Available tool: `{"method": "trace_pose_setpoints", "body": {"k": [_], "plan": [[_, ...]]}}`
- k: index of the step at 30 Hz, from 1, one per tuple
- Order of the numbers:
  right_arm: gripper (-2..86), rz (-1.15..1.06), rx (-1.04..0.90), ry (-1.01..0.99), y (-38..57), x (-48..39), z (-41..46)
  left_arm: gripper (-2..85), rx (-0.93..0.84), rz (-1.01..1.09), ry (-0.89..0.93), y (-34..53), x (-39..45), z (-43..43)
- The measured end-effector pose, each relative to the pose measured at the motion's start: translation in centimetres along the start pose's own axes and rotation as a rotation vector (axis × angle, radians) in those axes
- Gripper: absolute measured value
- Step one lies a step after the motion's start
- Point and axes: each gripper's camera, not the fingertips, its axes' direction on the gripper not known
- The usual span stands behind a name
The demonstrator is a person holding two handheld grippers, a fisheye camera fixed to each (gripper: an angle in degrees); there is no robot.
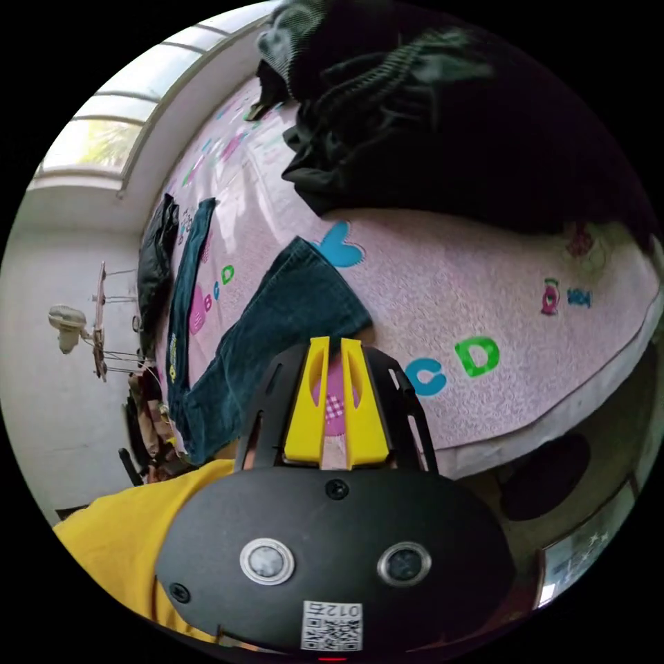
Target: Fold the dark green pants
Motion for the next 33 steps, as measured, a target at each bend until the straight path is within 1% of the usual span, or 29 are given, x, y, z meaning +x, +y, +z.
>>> {"method": "trace_pose_setpoints", "body": {"k": [2,3,5,7,10,14,19,22,24,27,30,33], "plan": [[2.3,0.091,0.009,-0.105,0.7,3.6,-0.4,3.2,-0.04,0.01,-0.004,2.1,0.7,0.7],[2.5,0.114,0.012,-0.132,0.8,4.4,-0.4,3.7,-0.049,-0.017,0.005,3.5,0.7,1.0],[3.3,0.206,0.019,-0.25,1.1,7.4,-0.1,4.4,-0.057,-0.074,0.035,5.3,0.4,1.6],[3.8,0.243,0.022,-0.328,1.1,8.8,0.3,5.2,-0.053,-0.104,0.05,6.8,0.4,2.2],[3.5,0.27,0.032,-0.371,1.0,10.0,0.7,6.7,-0.051,-0.073,0.003,8.6,1.5,3.3],[2.5,0.308,0.075,-0.431,0.5,10.9,0.3,8.9,-0.064,0.053,-0.138,10.2,4.1,4.5],[2.6,0.318,0.08,-0.405,-0.4,10.8,-0.5,10.4,-0.071,0.212,-0.286,11.4,7.0,6.1],[2.9,0.313,0.072,-0.379,-0.9,10.7,-1.2,10.7,-0.032,0.334,-0.431,12.1,9.3,6.5],[3.1,0.316,0.062,-0.359,-1.1,10.7,-1.5,10.6,-0.025,0.467,-0.537,12.8,11.1,7.3],[3.9,0.325,0.055,-0.346,-1.2,10.7,-2.1,9.9,-0.062,0.6,-0.603,13.3,12.4,9.2],[5.7,0.307,0.035,-0.349,-0.9,10.3,-2.5,8.1,-0.082,0.675,-0.633,13.2,13.1,10.7],[6.0,0.319,0.014,-0.363,-0.6,10.8,-2.1,5.5,-0.086,0.694,-0.641,12.6,13.4,11.3]]}}
